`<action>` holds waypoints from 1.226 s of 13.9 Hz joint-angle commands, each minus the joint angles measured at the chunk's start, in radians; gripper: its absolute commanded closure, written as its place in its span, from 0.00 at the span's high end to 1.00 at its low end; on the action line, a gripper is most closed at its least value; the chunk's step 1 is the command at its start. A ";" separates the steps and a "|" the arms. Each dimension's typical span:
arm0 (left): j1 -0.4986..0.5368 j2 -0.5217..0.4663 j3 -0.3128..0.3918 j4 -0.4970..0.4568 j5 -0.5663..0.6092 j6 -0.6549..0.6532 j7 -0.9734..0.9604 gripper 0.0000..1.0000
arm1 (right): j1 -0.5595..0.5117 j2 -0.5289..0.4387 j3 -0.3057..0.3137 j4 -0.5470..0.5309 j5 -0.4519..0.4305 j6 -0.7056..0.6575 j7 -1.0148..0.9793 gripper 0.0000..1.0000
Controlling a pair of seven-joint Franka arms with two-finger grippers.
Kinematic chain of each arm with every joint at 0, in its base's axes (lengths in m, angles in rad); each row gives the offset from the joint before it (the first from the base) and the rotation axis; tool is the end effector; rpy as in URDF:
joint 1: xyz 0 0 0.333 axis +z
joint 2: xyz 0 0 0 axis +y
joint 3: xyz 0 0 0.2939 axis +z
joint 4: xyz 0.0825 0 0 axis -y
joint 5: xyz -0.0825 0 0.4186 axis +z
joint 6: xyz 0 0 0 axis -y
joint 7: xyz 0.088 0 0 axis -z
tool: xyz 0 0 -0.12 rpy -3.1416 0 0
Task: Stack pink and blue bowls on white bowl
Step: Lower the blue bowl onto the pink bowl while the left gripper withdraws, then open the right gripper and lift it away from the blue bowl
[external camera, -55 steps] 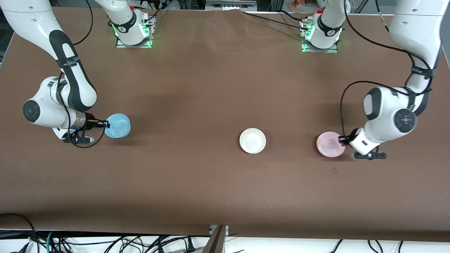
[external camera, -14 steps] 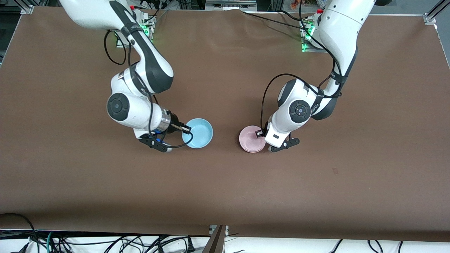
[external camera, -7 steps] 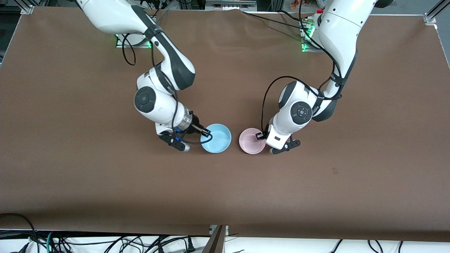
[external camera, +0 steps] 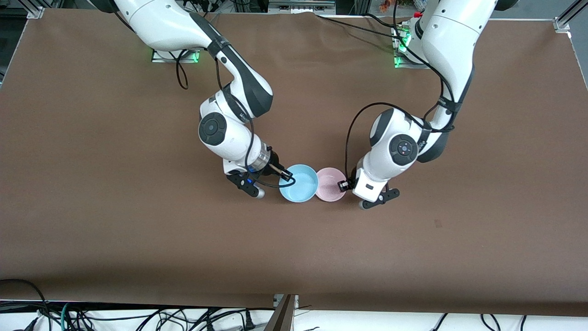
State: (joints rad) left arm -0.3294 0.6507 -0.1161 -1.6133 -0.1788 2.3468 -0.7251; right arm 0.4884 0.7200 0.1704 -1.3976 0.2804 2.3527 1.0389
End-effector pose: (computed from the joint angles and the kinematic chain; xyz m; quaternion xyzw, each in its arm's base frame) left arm 0.6483 -0.3057 0.2038 0.9715 0.2103 -0.0207 0.1071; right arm 0.6204 0.4576 0.2637 -0.9343 0.2945 0.0441 0.1962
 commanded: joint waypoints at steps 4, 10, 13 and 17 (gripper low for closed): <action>0.072 -0.002 -0.002 0.200 -0.031 -0.197 0.016 0.50 | 0.050 0.053 -0.005 0.035 0.010 0.092 0.078 0.00; 0.179 -0.092 -0.007 0.211 -0.033 -0.259 0.064 0.50 | 0.116 0.121 -0.005 0.037 0.011 0.250 0.121 0.00; 0.243 -0.123 -0.005 0.236 -0.073 -0.329 0.154 0.50 | 0.144 0.150 -0.005 0.057 0.011 0.290 0.145 0.00; 0.308 -0.125 0.000 0.323 -0.062 -0.477 0.260 0.50 | 0.167 0.188 -0.005 0.071 0.011 0.290 0.145 0.00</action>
State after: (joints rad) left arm -0.0459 0.5307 -0.1157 -1.3272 -0.2223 1.9326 -0.5358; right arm 0.6337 0.8674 0.1701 -1.3744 0.2804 2.6364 1.1758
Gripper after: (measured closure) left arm 0.493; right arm 0.974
